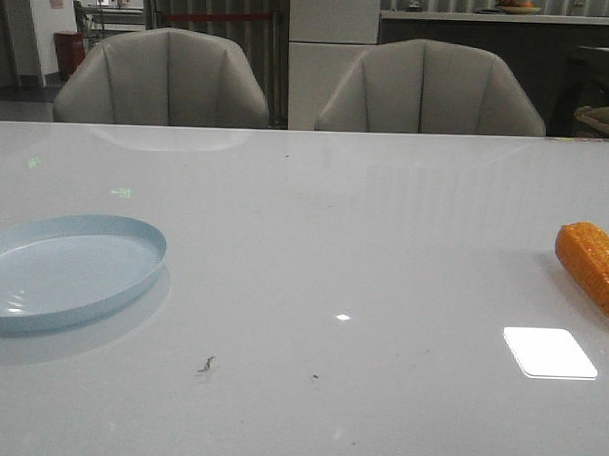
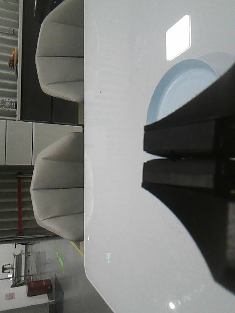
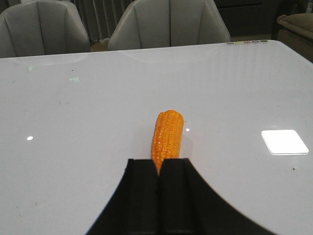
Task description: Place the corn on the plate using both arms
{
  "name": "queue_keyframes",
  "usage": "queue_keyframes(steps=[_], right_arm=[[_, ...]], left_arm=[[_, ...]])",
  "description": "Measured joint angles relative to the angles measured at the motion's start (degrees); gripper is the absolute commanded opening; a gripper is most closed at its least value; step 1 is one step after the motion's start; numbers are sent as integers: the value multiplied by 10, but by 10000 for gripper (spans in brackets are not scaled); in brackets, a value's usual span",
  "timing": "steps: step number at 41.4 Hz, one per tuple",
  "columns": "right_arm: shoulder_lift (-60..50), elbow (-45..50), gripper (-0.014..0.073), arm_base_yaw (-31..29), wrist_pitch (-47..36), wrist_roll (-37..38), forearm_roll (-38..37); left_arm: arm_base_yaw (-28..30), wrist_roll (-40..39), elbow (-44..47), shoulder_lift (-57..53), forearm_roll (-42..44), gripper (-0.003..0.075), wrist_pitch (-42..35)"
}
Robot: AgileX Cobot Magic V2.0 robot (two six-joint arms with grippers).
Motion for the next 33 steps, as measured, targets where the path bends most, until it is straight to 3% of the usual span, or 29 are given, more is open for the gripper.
queue_keyframes(steps=[23,33], right_arm=[[0,0,50,0,0,0,0],[0,0,50,0,0,0,0]], left_arm=[[0,0,0,0,0,94,-4],[0,0,0,0,0,94,-52]])
